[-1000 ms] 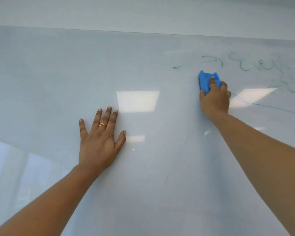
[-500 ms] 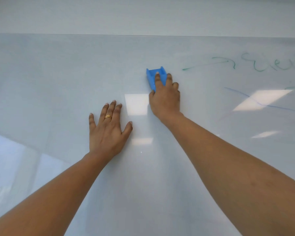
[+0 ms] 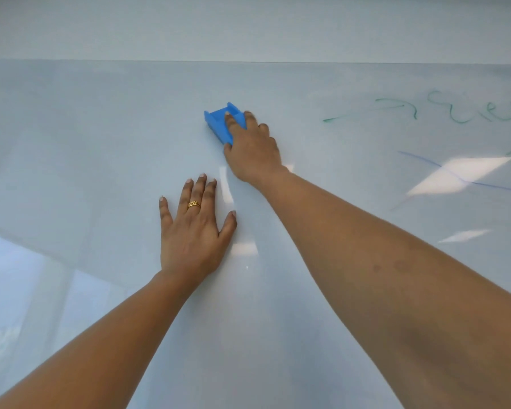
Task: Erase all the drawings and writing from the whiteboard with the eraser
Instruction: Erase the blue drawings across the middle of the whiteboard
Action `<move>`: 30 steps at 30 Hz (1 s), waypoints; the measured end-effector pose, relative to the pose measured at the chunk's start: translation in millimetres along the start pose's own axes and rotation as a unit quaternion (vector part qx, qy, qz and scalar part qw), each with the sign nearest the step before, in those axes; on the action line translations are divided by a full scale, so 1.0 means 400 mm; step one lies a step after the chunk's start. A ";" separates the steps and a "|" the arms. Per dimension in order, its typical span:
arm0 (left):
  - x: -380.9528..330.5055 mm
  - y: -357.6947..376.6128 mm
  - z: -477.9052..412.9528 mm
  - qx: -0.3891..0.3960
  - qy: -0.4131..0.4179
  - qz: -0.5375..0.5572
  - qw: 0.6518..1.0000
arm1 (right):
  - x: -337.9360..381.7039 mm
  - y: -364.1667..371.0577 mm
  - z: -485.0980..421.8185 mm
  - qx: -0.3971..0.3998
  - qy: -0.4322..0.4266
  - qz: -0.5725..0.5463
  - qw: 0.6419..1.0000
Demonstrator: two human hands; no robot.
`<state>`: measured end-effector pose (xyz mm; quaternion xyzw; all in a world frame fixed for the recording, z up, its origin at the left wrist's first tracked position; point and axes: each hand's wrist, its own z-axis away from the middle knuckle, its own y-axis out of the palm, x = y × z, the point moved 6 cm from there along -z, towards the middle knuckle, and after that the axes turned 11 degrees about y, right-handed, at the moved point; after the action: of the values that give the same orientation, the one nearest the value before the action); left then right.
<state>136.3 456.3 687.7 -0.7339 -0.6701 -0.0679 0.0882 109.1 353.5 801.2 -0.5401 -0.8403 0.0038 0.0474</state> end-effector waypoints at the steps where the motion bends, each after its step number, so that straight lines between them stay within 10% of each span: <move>1: 0.000 0.000 0.000 0.000 0.000 -0.001 1.000 | -0.021 -0.008 -0.010 -0.001 0.020 -0.001 1.000; 13: -0.007 -0.002 0.008 0.001 0.011 -0.010 1.000 | -0.183 -0.058 0.013 -0.053 0.158 0.013 0.986; 30: -0.022 0.002 0.028 -0.014 -0.008 -0.011 1.000 | -0.090 -0.011 0.255 -0.078 0.006 -0.040 0.996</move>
<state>136.1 450.2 674.8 -0.7284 -0.6776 -0.0722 0.0717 111.4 323.8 697.1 -0.5081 -0.8586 -0.0669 0.0098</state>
